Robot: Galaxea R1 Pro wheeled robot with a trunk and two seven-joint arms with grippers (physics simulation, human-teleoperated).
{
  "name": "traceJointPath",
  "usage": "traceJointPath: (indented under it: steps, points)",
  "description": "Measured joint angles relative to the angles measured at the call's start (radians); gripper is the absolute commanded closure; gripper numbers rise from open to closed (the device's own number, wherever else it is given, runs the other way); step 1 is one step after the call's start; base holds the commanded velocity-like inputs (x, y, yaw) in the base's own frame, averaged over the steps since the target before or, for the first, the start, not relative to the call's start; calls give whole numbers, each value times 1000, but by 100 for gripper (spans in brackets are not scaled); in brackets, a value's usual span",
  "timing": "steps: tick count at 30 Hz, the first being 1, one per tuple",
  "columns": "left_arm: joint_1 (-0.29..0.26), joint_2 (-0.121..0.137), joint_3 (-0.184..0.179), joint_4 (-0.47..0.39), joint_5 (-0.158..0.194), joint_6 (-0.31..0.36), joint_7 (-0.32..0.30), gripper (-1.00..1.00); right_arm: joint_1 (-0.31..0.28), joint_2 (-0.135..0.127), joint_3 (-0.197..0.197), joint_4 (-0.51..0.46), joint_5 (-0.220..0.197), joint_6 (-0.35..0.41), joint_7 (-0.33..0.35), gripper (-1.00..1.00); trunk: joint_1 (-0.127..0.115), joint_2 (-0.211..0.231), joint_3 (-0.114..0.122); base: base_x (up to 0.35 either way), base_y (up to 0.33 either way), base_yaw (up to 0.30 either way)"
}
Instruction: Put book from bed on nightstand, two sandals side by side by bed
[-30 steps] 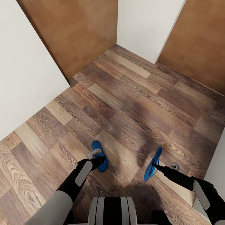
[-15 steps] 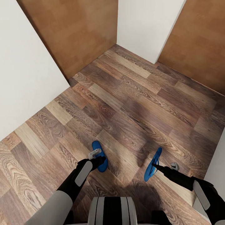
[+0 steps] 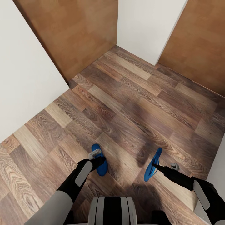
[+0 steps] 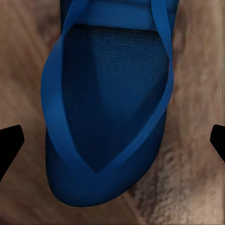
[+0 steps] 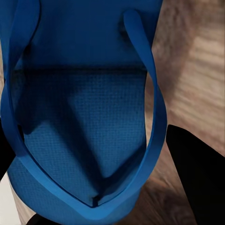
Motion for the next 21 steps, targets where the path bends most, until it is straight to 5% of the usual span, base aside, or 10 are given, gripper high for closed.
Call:
traceJointPath:
  steps: [21]
  points:
    - [0,1,-1,2,0,0,8,-100,0,0,0,0,0,0,2,100,0,0,0,4,0,0]
